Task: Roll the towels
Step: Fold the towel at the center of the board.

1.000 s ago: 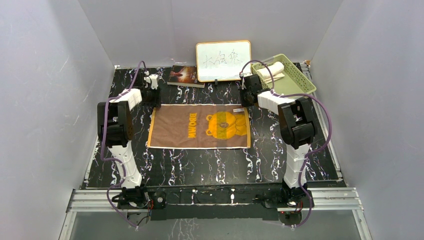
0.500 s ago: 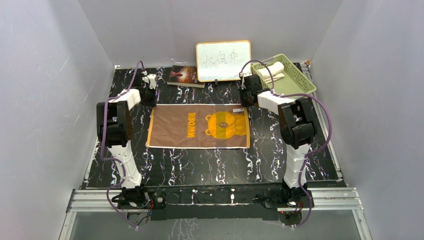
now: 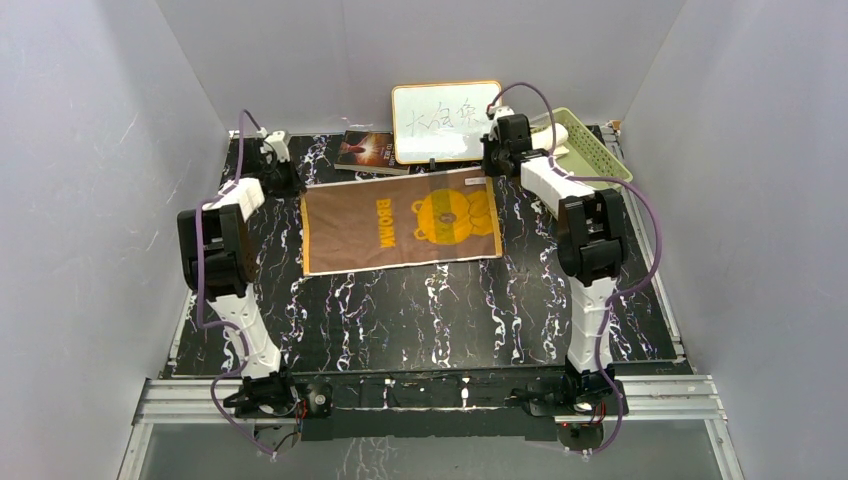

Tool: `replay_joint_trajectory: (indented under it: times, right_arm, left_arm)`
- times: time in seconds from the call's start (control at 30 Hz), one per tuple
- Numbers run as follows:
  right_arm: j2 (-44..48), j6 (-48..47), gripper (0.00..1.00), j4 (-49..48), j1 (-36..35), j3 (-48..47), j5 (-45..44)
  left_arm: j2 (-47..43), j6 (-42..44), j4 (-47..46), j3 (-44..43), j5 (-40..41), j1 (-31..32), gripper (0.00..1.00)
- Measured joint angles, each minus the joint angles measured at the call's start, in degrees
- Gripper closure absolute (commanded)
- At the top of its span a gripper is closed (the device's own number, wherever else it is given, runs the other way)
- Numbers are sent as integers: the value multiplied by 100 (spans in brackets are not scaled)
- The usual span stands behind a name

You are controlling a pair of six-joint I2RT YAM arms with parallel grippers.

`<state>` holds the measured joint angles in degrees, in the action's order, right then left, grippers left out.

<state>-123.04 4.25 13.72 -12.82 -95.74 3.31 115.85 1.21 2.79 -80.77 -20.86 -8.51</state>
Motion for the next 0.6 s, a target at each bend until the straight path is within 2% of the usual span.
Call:
replay_joint_trajectory:
  times: [0.17,0.3,0.43,0.6]
  right_arm:
    - [48,13,100,-125,109,46,59]
    - [457,96,100,-181,120,914,74]
    - [1279,334,100,-308,120,2011,94]
    - [2236,605,100,-492,120,2717,37]
  left_arm:
    - [-330,-149,-509,369,-160,2,100]
    - [-1025,-350,-927,1316,-190,4,100]
    - [-1956,-586,-1333,2337,-59,42,100]
    - [-2940,-935,-1768,3285,393,168,100]
